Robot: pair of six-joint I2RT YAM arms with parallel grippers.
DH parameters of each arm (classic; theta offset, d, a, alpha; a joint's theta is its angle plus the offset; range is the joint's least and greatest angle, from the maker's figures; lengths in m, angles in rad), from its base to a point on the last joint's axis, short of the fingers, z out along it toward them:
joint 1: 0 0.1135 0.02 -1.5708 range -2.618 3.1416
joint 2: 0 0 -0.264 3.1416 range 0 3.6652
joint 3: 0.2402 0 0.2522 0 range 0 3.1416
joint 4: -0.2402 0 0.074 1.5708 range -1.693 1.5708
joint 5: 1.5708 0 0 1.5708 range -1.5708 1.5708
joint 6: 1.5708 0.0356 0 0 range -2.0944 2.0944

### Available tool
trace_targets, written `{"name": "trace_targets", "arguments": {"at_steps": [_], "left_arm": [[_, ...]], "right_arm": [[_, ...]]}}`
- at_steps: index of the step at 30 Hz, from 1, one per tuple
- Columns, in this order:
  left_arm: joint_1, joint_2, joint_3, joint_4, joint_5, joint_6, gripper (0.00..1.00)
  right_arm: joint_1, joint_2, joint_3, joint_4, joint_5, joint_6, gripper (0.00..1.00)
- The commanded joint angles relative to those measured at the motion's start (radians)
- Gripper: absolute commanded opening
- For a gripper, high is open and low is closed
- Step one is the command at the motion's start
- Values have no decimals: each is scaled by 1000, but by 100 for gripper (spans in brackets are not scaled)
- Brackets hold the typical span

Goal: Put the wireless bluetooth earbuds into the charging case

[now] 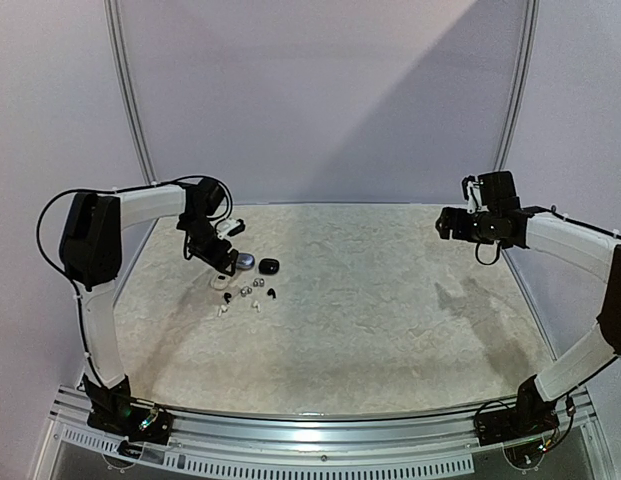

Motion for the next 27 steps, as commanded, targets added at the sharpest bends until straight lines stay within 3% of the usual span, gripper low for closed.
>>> {"name": "trace_targets", "arguments": {"at_steps": [1, 6, 16, 21, 27], "left_arm": [[-15, 25, 18, -63, -14, -4, 84], [-14, 59, 19, -66, -14, -10, 84], [-9, 111, 37, -64, -5, -11, 66], [-4, 112, 36, -77, 2, -9, 52], [-3, 86, 42, -85, -20, 14, 22]], "right_arm": [[7, 29, 23, -28, -15, 16, 93], [7, 57, 27, -26, -17, 16, 93], [18, 96, 48, -31, -20, 12, 93], [18, 102, 55, -36, -21, 14, 93], [20, 99, 79, -50, -24, 14, 93]]}}
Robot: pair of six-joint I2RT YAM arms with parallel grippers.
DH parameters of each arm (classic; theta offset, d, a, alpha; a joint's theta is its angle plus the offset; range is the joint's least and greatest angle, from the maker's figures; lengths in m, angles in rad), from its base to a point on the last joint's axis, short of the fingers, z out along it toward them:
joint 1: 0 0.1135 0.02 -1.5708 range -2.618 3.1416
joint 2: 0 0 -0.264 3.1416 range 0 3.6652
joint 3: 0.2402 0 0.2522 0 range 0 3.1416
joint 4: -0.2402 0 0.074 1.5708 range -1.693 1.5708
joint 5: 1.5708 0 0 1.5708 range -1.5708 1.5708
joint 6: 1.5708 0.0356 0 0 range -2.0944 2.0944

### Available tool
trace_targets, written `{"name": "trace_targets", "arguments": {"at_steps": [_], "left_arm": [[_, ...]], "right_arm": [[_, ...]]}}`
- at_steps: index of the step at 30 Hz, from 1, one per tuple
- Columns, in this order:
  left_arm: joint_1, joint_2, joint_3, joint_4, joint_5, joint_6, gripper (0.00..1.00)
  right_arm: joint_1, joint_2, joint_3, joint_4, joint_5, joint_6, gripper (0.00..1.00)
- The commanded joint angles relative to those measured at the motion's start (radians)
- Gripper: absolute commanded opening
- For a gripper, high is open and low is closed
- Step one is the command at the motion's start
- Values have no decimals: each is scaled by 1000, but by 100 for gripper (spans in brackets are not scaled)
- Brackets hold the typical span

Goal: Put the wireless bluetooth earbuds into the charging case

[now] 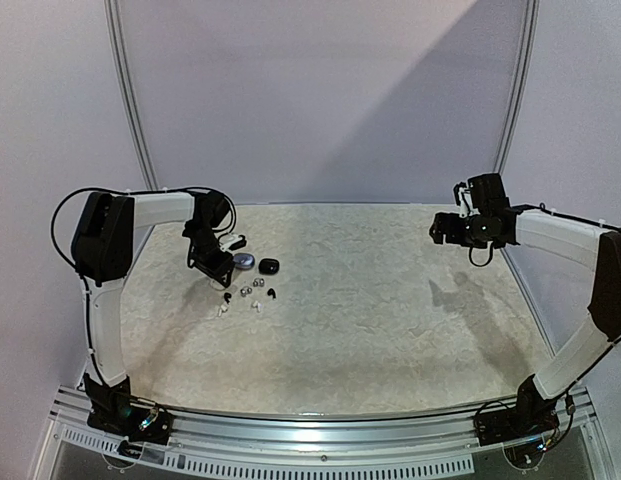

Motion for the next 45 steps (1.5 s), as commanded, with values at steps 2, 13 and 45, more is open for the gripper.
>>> {"name": "trace_targets", "arguments": {"at_steps": [2, 13, 45], "left_arm": [[1, -26, 33, -31, -27, 33, 13], [-95, -312, 260, -296, -227, 290, 0], [-655, -573, -36, 341, -356, 789, 0]], "right_arm": [[8, 10, 57, -35, -17, 7, 93], [33, -23, 210, -51, -196, 50, 87], [493, 194, 429, 284, -745, 210, 65]]}}
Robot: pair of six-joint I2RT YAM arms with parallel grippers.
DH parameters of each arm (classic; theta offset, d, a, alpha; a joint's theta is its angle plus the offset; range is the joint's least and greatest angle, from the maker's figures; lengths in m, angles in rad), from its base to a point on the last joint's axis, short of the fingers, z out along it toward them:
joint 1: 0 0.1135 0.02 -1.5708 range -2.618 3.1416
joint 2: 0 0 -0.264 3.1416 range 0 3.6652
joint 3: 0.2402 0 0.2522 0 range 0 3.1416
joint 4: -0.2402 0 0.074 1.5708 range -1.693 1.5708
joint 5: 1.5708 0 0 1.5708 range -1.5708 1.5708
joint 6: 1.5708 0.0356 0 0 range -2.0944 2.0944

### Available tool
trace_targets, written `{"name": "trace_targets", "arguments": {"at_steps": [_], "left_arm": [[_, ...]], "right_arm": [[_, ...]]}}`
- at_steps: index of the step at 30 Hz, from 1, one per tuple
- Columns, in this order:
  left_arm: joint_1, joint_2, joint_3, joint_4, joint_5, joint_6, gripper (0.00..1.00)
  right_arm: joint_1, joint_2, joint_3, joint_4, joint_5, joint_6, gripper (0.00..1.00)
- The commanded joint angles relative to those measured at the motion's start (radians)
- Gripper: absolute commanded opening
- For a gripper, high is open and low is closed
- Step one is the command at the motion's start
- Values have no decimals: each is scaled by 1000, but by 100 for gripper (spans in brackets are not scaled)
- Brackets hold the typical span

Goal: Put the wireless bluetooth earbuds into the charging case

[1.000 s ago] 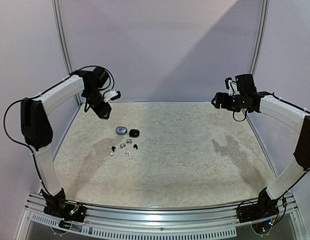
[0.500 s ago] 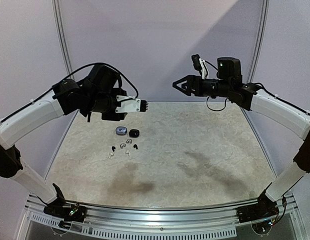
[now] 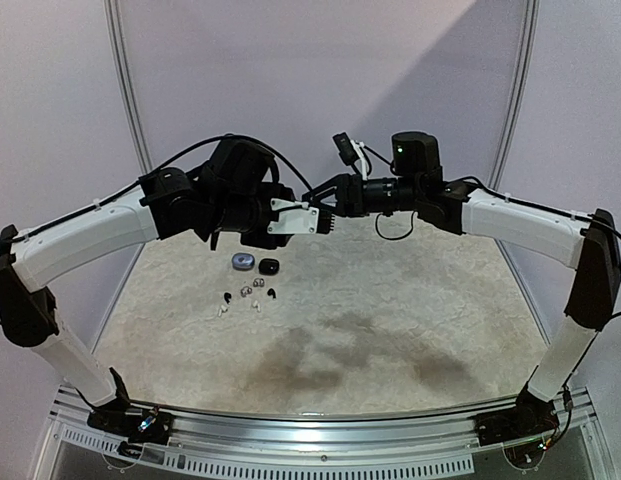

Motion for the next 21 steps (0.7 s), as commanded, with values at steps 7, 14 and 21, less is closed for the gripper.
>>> {"name": "trace_targets", "arguments": {"at_steps": [7, 14, 21], "left_arm": [[-17, 44, 69, 3, -44, -51, 0], [-17, 47, 64, 15, -51, -57, 0], [-17, 46, 64, 4, -47, -83, 3]], "right_arm": [[33, 88, 67, -26, -37, -4, 56], [34, 112, 75, -30, -34, 3, 42], [34, 106, 70, -33, -13, -6, 0]]}}
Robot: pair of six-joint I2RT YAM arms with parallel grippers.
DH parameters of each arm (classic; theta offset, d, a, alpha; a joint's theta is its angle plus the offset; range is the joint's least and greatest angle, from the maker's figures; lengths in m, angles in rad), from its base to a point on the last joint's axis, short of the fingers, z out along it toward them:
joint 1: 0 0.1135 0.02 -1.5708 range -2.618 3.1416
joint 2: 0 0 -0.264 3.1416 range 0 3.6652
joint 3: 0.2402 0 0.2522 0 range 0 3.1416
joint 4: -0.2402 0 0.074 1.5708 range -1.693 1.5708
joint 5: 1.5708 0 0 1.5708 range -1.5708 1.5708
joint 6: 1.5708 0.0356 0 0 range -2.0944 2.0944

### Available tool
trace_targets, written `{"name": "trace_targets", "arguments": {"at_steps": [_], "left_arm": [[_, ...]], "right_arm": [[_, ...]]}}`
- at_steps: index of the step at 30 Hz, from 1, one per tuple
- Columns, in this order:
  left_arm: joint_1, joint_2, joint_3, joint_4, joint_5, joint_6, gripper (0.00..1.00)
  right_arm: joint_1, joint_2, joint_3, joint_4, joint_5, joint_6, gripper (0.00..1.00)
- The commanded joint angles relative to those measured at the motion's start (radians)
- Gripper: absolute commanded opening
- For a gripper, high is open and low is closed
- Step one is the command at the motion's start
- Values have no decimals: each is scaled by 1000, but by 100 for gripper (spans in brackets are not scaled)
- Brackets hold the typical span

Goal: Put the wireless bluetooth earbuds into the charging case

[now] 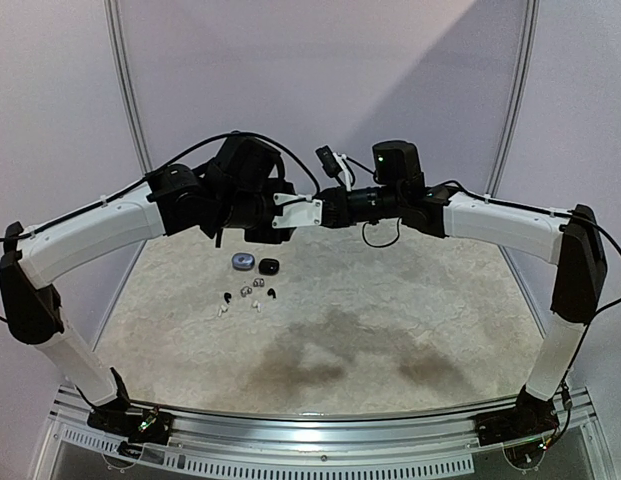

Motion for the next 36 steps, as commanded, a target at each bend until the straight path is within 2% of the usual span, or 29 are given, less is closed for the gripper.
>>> {"name": "trace_targets", "arguments": {"at_steps": [1, 2, 3, 4, 5, 7, 9, 11, 13, 15, 19, 21, 23, 24, 25, 27, 29, 33, 36], "left_arm": [[-17, 2, 17, 9, 4, -33, 22], [-17, 1, 17, 5, -2, -51, 53], [-17, -3, 17, -2, -14, -78, 77], [-15, -8, 21, -11, -28, -101, 95], [-10, -12, 37, -43, -32, -131, 98], [11, -14, 104, -173, -9, -214, 99], [56, 1, 213, -386, 65, -315, 99], [144, 19, 324, -555, 167, -426, 99], [238, 16, 379, -636, 307, -534, 99], [324, -34, 316, -624, 531, -606, 99], [447, -247, 6, -363, 910, -670, 99], [489, -384, -188, -85, 1052, -718, 99], [495, -504, -404, 283, 1127, -787, 99], [493, -533, -477, 437, 1156, -831, 98], [482, -518, -505, 518, 1189, -846, 97], [455, -463, -508, 541, 1244, -877, 92], [440, -433, -543, 679, 1285, -944, 87], [411, -428, -688, 979, 1224, -974, 83], [387, -426, -765, 1105, 1155, -992, 84]], "right_arm": [[4, 8, 17, -17, 13, 6, 0], [3, 5, 17, -22, 14, -6, 0], [3, 2, 17, -22, 16, -17, 0], [1, -2, 18, -22, 19, -37, 0], [0, -5, 18, -22, 21, -50, 0], [-8, -13, 25, -48, 26, -77, 0], [-21, -13, 39, -50, 21, -98, 0], [-36, -8, 53, -34, -3, -106, 0], [-45, -4, 62, 18, -25, -109, 0], [-46, -6, 69, 54, -42, -134, 0], [-46, -34, 56, 183, -91, -170, 0], [-45, -55, 29, 255, -119, -187, 0], [-46, -78, 0, 318, -147, -209, 0], [-45, -87, -12, 346, -167, -218, 0], [-45, -91, -23, 378, -189, -227, 0], [-46, -90, -43, 456, -236, -223, 0], [-46, -81, -60, 546, -276, -186, 0], [-46, -50, -100, 692, -303, -120, 0], [-45, -42, -145, 806, -289, -95, 0]]}}
